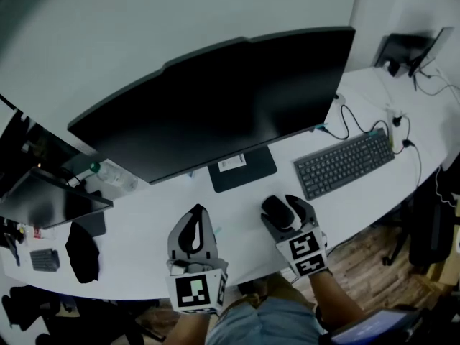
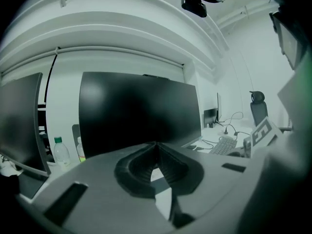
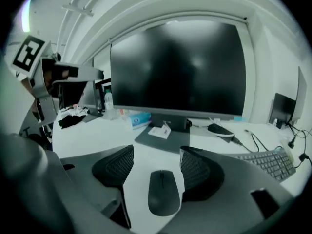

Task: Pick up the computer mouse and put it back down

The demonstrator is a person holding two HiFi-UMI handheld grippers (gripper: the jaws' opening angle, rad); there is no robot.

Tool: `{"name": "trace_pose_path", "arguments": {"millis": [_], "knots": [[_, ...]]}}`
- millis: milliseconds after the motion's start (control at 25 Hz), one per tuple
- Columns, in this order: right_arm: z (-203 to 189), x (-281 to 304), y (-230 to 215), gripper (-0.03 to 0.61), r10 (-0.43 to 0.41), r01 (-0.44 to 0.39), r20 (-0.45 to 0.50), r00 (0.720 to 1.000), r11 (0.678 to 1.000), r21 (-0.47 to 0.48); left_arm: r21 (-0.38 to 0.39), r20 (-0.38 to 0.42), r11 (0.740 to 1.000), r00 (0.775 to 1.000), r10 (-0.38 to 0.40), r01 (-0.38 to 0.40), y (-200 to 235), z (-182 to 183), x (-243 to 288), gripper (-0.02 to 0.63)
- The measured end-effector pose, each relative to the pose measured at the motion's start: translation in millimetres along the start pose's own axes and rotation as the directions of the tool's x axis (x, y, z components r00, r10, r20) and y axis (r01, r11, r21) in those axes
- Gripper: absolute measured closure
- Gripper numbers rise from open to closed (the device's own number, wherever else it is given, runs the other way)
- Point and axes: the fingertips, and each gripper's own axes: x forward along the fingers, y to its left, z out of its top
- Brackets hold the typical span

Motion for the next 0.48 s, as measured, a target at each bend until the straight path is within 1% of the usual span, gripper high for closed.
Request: {"name": "trace_pose_path", "arguments": {"millis": [80,160,240,320,360,480], "knots": [[38,-13,7,0.283,-0.001,0.001,0.096,0.995,1.0,0.0,-0.006,0.037,1.0,0.999,-0.002,0.002,2,14,-5,0.606],[77,-32,14,0.31,-0.011,0.012,0.202,0.979,1.0,-0.006,-0.003,0.077,1.0,0.997,-0.003,0.004,6,29,-12,0.606],[116,-52,20,0.37,-0.022,0.033,0.305,0.952,0.999,-0.028,0.0,0.117,1.0,0.993,-0.008,0.008,9,45,-20,0.606],[149,-74,26,0.431,-0.029,0.057,0.397,0.917,0.997,-0.057,-0.008,0.153,1.0,0.988,-0.015,0.017,11,62,-27,0.606],[164,-84,29,0.473,-0.035,0.072,0.436,0.899,0.995,-0.068,-0.01,0.173,1.0,0.985,-0.017,0.019,12,71,-31,0.606],[195,-110,37,0.562,-0.059,0.124,0.517,0.854,0.988,-0.091,-0.009,0.237,1.0,0.971,-0.02,0.023,16,96,-42,0.606]]}}
